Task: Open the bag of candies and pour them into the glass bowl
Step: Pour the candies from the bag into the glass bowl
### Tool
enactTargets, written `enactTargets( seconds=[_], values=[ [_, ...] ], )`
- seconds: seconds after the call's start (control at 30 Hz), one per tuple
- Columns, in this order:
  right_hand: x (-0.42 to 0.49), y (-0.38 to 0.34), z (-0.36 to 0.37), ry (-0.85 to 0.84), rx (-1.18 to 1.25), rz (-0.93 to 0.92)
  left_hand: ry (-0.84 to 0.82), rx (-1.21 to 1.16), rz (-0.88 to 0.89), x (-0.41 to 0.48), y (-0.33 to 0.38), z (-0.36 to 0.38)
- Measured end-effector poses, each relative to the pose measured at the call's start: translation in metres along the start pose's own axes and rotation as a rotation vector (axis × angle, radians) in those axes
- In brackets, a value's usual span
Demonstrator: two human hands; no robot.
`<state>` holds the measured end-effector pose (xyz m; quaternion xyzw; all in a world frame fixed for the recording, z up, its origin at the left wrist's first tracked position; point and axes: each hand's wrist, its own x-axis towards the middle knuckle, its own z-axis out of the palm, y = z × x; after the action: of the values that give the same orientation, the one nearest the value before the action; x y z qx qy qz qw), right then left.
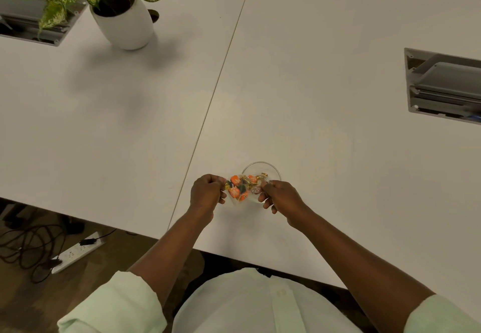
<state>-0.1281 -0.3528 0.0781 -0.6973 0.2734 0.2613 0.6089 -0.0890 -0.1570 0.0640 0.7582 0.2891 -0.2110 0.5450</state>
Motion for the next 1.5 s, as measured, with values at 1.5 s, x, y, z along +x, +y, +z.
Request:
enactTargets(
  seconds=[1.5],
  values=[
    [0.010,0.004,-0.015,-0.022,-0.073,-0.023,0.029,0.063,0.008,-0.022,0.004,0.005]
  ],
)
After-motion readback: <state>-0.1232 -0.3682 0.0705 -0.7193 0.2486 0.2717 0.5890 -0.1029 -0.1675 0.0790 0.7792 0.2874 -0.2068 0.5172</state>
